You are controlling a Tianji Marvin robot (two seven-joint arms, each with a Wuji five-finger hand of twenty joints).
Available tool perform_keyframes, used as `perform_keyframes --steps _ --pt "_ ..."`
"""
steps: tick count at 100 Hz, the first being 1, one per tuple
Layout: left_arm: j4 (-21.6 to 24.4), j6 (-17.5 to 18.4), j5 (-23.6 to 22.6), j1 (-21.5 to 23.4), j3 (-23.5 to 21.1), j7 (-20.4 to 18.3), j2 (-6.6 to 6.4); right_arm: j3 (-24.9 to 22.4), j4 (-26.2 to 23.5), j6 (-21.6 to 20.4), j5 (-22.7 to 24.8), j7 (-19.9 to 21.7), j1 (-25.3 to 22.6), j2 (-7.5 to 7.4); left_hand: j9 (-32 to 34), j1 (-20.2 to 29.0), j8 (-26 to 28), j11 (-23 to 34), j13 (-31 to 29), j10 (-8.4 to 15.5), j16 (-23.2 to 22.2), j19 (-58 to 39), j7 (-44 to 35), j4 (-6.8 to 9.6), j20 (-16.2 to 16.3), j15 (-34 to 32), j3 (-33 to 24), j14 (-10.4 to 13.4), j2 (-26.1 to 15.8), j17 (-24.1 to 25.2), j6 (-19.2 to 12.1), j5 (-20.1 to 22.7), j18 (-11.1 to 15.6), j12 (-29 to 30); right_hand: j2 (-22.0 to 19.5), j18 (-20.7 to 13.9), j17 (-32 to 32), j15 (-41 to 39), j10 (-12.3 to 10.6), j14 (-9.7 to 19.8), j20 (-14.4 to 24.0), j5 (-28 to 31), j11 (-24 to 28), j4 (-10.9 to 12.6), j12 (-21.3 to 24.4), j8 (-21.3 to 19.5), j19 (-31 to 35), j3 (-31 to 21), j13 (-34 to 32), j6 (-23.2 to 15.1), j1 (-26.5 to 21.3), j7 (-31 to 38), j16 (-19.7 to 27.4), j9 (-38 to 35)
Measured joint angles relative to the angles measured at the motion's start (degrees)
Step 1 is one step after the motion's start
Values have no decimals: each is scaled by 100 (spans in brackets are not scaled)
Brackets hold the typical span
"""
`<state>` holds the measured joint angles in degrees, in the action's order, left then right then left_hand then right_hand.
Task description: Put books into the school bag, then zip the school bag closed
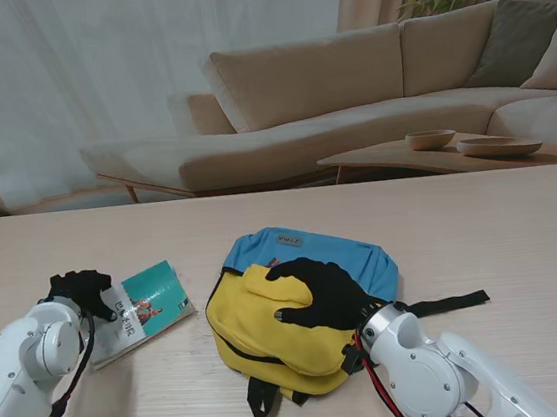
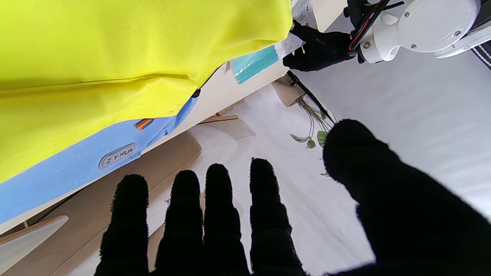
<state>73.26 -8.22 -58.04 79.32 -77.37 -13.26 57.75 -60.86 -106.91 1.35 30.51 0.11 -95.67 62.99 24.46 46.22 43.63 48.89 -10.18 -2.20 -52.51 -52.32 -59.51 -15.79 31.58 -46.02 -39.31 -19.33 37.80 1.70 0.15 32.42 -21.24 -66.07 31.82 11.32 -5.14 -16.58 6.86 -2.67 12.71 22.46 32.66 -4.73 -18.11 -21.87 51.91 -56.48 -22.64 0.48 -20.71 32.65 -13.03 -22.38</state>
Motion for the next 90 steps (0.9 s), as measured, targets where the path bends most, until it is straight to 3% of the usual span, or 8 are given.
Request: perform_keyframes --steps 4,10,23,30,38,45,68,90 --pt "69 -32 0 49 -39 1 11 0 2 0 -6 0 3 0 -122 2 38 -617 59 -101 399 59 0 0 0 320 -51 -40 0 40 0 0 3 1072 0 0 0 0 0 0 0 0 0 0 0 0 0 0 0 0 0 0 0 0" --pt "207 -59 -12 135 -113 -46 23 -1 5 -2 -11 0 7 1 -51 65 76 -1310 45 -209 804 116 0 7 -1 783 -134 -74 0 56 0 0 6 2033 0 0 0 0 0 0 0 0 0 0 0 0 0 0 0 0 0 0 0 0" --pt "586 -161 -25 329 -265 -287 31 -7 8 -12 -25 0 13 3 842 215 557 -1969 -708 -344 1156 125 51 83 75 1128 -252 -144 -69 -354 -34 -51 6 3060 0 -1 0 0 0 0 0 0 0 0 0 0 0 0 0 0 0 0 0 0" --pt "754 -332 62 421 -322 -288 47 -11 8 -21 -40 0 16 4 1548 341 910 -2327 -1379 -471 1160 -177 148 83 293 1146 -253 -149 -161 -774 -87 -115 -33 2767 0 -1 -1 0 0 1 0 0 0 0 0 0 0 0 0 0 0 0 0 0" --pt "965 -458 293 545 -449 -284 84 -17 8 -33 -57 0 20 6 2795 662 1172 -2937 -2353 -491 1161 -857 198 85 448 741 -44 -229 -205 -1507 -87 -116 -314 2278 0 0 -2 0 0 1 0 0 1 0 0 0 0 0 0 0 0 0 0 0" --pt "1184 -463 462 675 -590 -309 112 -25 5 -47 -66 -2 20 8 3351 926 1302 -3150 -3064 -493 1161 -1409 202 85 573 255 182 -299 -274 -2093 -87 -116 -528 1951 0 -1 -4 0 0 1 0 1 1 0 0 0 0 0 0 0 0 0 0 0" --pt "2131 -430 804 1247 -1062 -530 141 -83 -32 -109 -98 -27 6 16 3190 1491 1435 -2254 -3445 -569 775 -2235 571 96 953 -566 1087 -350 -472 -2692 -87 123 -674 696 0 -1 -6 0 -1 2 0 1 1 0 0 0 0 0 0 1 0 0 0 0" --pt "2911 -151 1275 1825 -1457 -384 209 -132 -89 -117 -161 -89 -22 30 3017 1566 1965 -1438 -3513 -693 246 -2531 647 202 1309 -1197 1248 -399 -501 -2757 -87 178 -754 377 0 -1 -7 0 -1 3 0 1 1 0 0 7 0 -172 0 3 0 0 0 0"
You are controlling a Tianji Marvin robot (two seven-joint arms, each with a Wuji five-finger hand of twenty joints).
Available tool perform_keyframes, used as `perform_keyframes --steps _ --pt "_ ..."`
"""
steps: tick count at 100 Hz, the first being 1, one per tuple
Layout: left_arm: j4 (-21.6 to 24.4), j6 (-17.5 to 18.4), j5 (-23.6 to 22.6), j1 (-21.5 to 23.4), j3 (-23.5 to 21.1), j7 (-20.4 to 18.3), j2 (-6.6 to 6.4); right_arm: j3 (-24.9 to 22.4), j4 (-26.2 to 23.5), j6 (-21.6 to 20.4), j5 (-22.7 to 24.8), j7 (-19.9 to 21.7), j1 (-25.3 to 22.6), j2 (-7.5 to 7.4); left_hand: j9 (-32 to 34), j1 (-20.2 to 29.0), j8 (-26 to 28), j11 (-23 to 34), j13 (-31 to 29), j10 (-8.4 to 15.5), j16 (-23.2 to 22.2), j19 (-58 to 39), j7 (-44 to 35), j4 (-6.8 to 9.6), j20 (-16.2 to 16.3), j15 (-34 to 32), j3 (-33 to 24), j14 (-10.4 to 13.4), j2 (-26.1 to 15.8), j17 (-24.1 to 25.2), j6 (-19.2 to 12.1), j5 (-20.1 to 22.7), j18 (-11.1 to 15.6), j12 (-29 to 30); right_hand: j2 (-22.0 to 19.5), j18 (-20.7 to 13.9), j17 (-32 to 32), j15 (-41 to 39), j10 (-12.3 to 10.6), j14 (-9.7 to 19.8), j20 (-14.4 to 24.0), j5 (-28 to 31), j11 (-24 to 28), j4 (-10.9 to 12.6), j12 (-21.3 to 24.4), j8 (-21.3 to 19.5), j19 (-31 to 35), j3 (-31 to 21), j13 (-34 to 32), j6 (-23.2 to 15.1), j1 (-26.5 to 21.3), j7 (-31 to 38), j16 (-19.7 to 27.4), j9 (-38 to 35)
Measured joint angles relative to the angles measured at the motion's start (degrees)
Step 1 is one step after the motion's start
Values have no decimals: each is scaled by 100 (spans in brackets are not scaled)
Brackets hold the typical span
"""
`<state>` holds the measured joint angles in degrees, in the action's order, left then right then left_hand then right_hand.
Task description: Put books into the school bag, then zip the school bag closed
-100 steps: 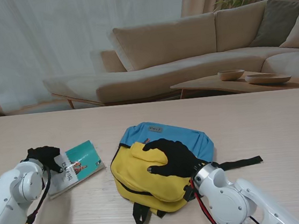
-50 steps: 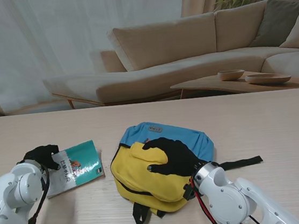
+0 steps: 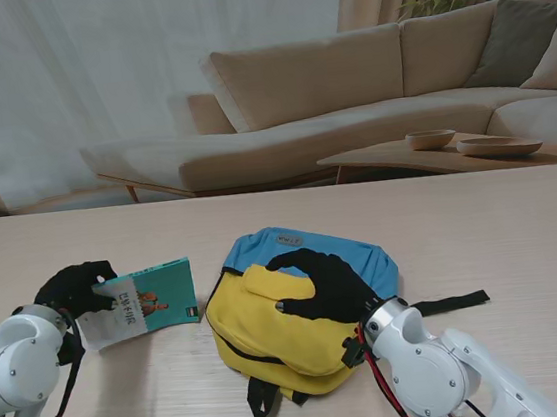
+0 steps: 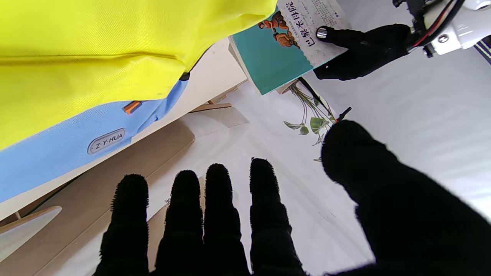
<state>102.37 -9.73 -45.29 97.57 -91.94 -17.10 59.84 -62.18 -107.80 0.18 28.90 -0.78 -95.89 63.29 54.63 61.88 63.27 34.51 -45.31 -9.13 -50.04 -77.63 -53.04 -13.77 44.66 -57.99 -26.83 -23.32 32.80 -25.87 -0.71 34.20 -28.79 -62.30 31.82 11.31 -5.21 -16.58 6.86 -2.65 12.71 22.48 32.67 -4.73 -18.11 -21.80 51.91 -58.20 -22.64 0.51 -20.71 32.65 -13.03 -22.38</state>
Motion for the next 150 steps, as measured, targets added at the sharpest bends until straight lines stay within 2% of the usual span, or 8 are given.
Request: perform_keyframes --steps 22,44,72,98,113,118,131,150 --pt "622 272 561 422 -290 167 62 0 -16 58 -72 -75 18 24 -51 0 51 220 -142 -22 -154 -58 2 1 103 -224 1 0 0 -107 4 7 -54 -33 147 -1 -10 0 0 18 0 0 0 167 0 60 0 -795 0 3 -124 0 0 0" --pt "1108 447 1168 579 -420 95 80 80 66 219 -222 -222 167 79 -51 0 126 238 -144 -27 -172 -59 2 3 125 -270 1 1 0 -111 4 9 -114 -41 160 -2 -11 0 -6 40 0 -218 -34 169 19 63 0 -785 0 4 -122 -58 0 74" --pt "1543 445 1749 405 -217 -527 0 170 183 349 -557 -430 323 168 -52 0 169 249 -144 -28 -175 -59 2 5 127 -274 1 1 0 -111 4 9 -117 -43 157 -149 -68 46 -129 71 0 -1012 37 163 38 72 0 -100 275 10 -117 -66 0 713" --pt "1620 260 2306 -31 244 -788 -65 213 182 355 -915 -507 348 238 -53 0 278 250 -144 -31 -180 -60 143 9 129 -274 1 1 0 -111 5 67 -117 -48 280 -309 -161 54 -190 76 0 -1527 193 133 21 90 14 750 301 75 -121 -187 0 1059" --pt "1583 148 2636 -261 421 -1006 -94 284 162 364 -960 -720 342 274 -54 0 298 250 -144 -32 -180 -60 144 11 129 -274 1 2 0 -109 5 69 -117 -49 528 -338 -423 -77 -197 76 85 -1525 412 149 26 -100 163 721 296 75 -243 -208 0 1059" --pt "1567 120 2680 -311 457 -1092 -105 309 163 357 -1001 -873 342 302 -57 0 304 250 -144 -32 -180 -60 144 12 129 -274 1 2 0 -107 5 69 -117 -49 748 -339 -565 -120 -198 75 176 -1516 478 34 24 -220 299 390 215 75 -243 -132 -24 986" --pt "1498 111 2736 -414 566 -1218 -139 348 257 18 -1450 -1231 353 416 -57 0 308 251 -144 -33 -180 -60 144 14 130 -274 1 2 0 -99 5 69 -117 -49 1227 -312 -1324 -358 -199 -31 349 -307 531 -116 -23 -227 711 -466 -683 -8 -482 340 -128 -237" --pt "1366 -6 3193 -583 725 -1318 -162 341 284 -281 -1828 -1113 336 484 -63 0 312 251 -145 -35 -181 -60 144 52 130 -275 1 2 0 -74 7 69 -117 -49 1235 -231 -2243 -525 -199 -176 428 1071 335 -186 -46 -197 1025 -860 -1872 -249 -844 728 -162 -1666"
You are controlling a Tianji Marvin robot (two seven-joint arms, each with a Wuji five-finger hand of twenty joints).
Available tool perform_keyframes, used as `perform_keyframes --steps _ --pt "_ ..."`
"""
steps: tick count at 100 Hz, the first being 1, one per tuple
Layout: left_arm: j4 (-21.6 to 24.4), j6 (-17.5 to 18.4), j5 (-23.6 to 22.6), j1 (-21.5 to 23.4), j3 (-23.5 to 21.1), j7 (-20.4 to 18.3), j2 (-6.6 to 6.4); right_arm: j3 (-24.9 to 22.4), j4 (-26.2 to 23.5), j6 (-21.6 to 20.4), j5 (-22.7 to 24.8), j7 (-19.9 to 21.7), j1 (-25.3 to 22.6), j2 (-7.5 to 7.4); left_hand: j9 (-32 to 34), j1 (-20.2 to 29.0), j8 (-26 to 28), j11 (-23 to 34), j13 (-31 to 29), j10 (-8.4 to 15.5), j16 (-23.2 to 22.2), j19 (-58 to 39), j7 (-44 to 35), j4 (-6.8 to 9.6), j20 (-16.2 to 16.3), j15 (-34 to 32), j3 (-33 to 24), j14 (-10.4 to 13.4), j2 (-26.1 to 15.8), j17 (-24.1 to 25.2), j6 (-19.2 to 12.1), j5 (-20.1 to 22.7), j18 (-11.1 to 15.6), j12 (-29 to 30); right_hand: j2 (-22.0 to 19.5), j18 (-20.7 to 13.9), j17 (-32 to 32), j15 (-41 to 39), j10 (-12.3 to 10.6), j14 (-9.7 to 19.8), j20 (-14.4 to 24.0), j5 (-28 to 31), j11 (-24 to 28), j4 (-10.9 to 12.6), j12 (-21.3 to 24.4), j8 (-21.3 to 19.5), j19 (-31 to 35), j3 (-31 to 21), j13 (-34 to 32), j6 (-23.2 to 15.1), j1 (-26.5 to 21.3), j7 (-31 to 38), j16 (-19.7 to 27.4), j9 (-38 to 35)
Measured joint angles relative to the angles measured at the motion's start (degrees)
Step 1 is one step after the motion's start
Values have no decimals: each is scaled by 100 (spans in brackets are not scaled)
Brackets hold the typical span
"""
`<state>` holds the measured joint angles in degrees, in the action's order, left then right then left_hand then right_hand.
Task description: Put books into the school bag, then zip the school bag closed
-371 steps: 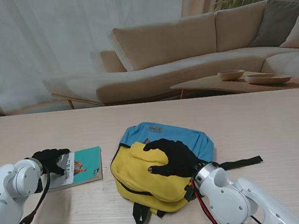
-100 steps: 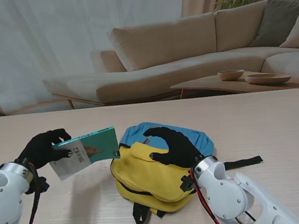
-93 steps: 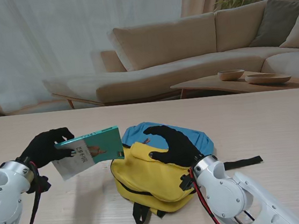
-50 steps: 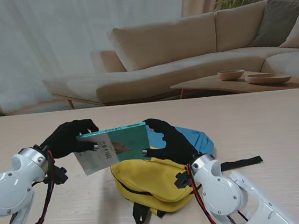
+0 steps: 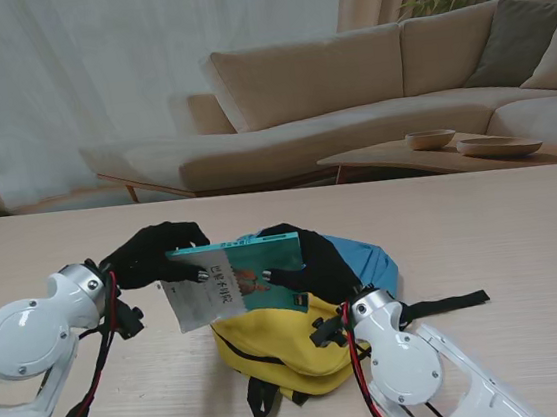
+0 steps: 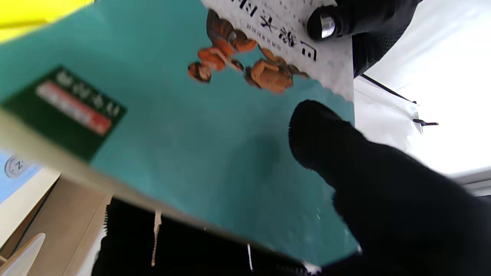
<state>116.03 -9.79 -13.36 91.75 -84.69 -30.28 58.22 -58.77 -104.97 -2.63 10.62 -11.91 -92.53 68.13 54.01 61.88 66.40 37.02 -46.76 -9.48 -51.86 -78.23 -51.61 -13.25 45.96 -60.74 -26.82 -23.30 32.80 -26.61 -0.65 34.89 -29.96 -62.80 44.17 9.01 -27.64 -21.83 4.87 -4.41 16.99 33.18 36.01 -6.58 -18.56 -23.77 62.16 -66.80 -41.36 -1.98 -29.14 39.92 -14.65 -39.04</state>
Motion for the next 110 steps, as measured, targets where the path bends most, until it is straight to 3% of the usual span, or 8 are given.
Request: perform_keyframes --steps 11,20,32,42,59,70,85,110 --pt "-41 -11 100 -78 66 -40 -1 -12 -61 30 -233 70 -40 -3 -12 1 26 1 0 -1 0 0 0 57 0 0 0 0 0 4 21 4 0 0 -12 62 -416 -60 0 -83 -5 587 -159 -3 -15 112 162 -191 -553 -138 -357 13 -9 -767" --pt "-53 -11 115 -106 88 -42 -2 -13 -87 32 -318 63 -63 -2 -15 2 54 20 0 -1 -1 0 0 59 0 0 0 0 0 11 25 29 0 -1 -9 241 -873 -358 0 -212 -107 1237 -407 -593 31 861 419 -275 -1165 -358 -1095 758 -69 -1643" --pt "-50 -8 137 -113 108 -45 -1 -46 -164 47 -859 117 -118 4 -15 3 54 23 0 -1 -1 0 18 59 0 19 0 0 0 65 25 38 0 0 51 660 -1553 -1001 192 -571 -174 1759 -588 -720 148 1096 820 -229 -1969 -23 -1375 774 -248 -2645" --pt "-31 -4 144 -100 109 -33 2 -98 -227 90 -941 226 -154 4 -15 81 -25 -333 95 -1 90 38 95 59 -62 333 72 -39 0 253 97 44 0 140 173 778 -1949 -1484 290 -708 -291 1882 -286 -720 -168 427 1272 -229 -2159 68 -1375 547 -430 -2672" --pt "56 -12 172 -3 68 -25 9 -103 -314 250 -1226 93 -186 50 -659 189 -1455 -1597 987 -22 682 755 93 182 -548 1447 133 -77 -237 1098 151 -376 97 535 390 1035 -2356 -2283 532 -952 -302 2191 252 -803 -877 -873 1796 -343 -2303 260 -1375 70 -632 -2608" --pt "151 -9 170 131 -5 47 29 -107 -334 296 -1398 -51 -205 114 -2044 -414 -2417 -1140 1896 -118 1034 1261 565 523 -725 2217 -129 5 -549 1777 130 -1140 266 2237 451 1122 -2371 -2569 599 -1016 -296 2317 446 -836 -1154 -1453 2073 -344 -2304 314 -1374 -103 -709 -2606" --pt "287 -36 182 406 -183 366 90 -158 -358 330 -1554 -107 -215 170 -2998 -1266 -3201 -1373 2708 -118 1462 2140 1422 874 -960 3160 -595 139 -1040 2435 324 -1987 416 3161 460 1178 -2427 -2844 668 -1066 -173 2376 688 -906 -1402 -1828 2296 -344 -2308 419 -1374 -185 -800 -2549" --pt "388 60 249 897 -569 878 211 -263 -342 317 -1615 -311 -192 214 -3368 -1976 -3726 -1719 3067 -62 1701 2884 1820 877 -1081 3849 -650 248 -1088 2757 378 -2460 442 3399 487 1227 -2486 -2974 686 -1107 -151 2432 759 -914 -1467 -1998 2387 -344 -2344 464 -1373 -191 -812 -2549"
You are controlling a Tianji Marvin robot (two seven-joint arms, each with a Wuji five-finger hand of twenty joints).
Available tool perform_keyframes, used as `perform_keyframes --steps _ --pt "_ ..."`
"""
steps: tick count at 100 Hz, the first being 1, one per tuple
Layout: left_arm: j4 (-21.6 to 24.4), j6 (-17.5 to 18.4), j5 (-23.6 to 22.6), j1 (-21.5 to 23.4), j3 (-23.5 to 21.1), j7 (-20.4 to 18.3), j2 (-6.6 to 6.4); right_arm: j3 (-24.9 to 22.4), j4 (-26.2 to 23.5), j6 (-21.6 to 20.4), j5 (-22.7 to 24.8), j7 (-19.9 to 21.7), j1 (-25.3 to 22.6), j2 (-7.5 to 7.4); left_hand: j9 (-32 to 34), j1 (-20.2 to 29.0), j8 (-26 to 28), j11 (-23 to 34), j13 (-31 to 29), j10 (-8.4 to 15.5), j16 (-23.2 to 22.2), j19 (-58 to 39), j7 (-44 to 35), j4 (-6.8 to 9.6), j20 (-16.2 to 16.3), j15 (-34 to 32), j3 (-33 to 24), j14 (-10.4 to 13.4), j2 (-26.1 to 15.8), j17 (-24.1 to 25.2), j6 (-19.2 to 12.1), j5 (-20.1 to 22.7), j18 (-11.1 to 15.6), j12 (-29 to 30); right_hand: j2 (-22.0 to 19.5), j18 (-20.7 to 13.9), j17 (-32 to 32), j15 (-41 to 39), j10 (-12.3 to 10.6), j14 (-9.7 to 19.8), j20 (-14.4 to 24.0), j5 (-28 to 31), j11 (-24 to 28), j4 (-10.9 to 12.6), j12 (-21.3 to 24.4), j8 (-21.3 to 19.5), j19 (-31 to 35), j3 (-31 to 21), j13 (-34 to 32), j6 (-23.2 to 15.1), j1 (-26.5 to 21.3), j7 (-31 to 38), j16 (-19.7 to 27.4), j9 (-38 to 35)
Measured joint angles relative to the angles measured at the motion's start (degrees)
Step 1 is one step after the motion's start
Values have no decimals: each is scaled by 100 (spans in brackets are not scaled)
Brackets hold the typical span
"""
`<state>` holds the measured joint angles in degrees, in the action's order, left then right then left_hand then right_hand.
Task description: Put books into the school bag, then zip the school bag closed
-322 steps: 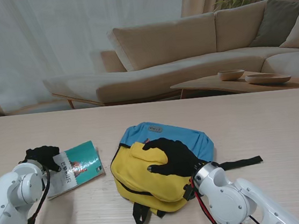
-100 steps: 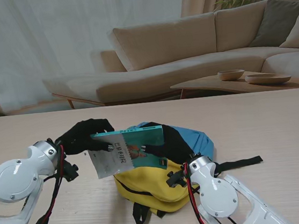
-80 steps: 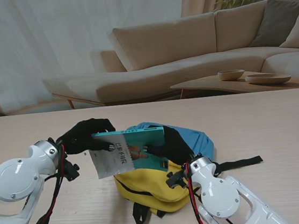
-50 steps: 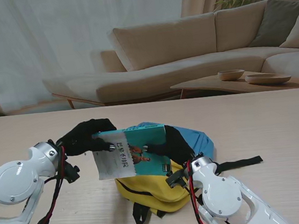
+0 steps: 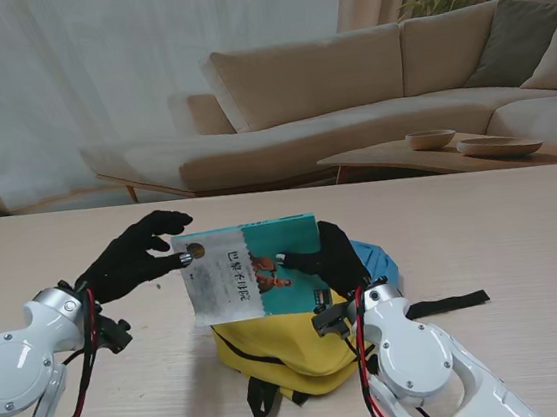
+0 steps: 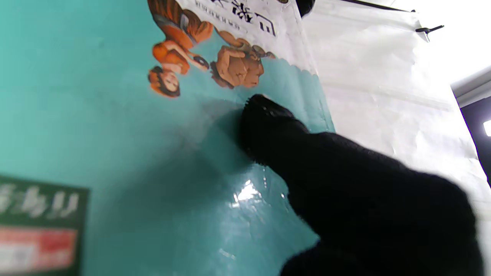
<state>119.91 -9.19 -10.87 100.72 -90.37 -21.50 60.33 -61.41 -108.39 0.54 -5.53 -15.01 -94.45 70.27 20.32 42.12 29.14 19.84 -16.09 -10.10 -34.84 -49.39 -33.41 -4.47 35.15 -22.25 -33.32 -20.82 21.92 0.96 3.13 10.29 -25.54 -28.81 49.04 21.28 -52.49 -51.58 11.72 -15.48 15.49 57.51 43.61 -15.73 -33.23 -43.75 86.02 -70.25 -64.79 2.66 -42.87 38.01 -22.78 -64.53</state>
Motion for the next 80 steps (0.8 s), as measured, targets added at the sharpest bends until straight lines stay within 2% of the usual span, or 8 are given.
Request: perform_keyframes --steps 23,32,55,71,80 --pt "-82 -62 291 232 -106 255 77 -73 38 -9 -201 -222 87 68 -135 -286 -351 -256 81 1 177 543 437 1 0 290 -119 11 132 86 4 0 118 130 47 16 -25 -1 0 -11 4 70 66 -5 -51 -30 62 0 -27 4 1 -3 -2 0" --pt "-234 -116 642 219 -57 273 91 -98 38 -10 -287 -264 112 89 -204 -422 -431 -266 153 1 239 702 567 1 0 411 -175 15 187 122 65 0 148 137 49 18 -25 -4 0 -14 49 71 69 -7 -53 -87 62 0 -27 17 1 -3 -3 0" --pt "-780 -142 1272 -95 428 408 143 -156 -26 37 -686 -249 130 108 -228 -485 -486 -268 247 1 254 819 587 1 -1 445 -244 66 253 132 150 0 201 190 58 26 -27 -46 0 -23 54 84 93 -9 -58 -170 75 0 -28 45 2 -3 -4 0" --pt "-1039 -94 2124 -282 698 626 240 -182 -105 93 -788 -205 110 108 -229 -491 -487 -269 247 1 254 825 563 1 -1 445 -399 69 269 132 213 0 208 190 83 27 -31 -65 0 -27 56 84 118 -10 -58 -226 84 0 -28 71 2 -3 -4 0" --pt "-1112 8 2313 -322 781 632 291 -179 -115 115 -815 -193 108 108 -218 -491 -470 -227 247 1 255 826 287 1 -1 446 -403 69 279 94 228 0 208 190 83 27 -33 -69 0 -28 57 84 120 -11 -58 -229 89 0 -28 76 2 -3 -4 0"
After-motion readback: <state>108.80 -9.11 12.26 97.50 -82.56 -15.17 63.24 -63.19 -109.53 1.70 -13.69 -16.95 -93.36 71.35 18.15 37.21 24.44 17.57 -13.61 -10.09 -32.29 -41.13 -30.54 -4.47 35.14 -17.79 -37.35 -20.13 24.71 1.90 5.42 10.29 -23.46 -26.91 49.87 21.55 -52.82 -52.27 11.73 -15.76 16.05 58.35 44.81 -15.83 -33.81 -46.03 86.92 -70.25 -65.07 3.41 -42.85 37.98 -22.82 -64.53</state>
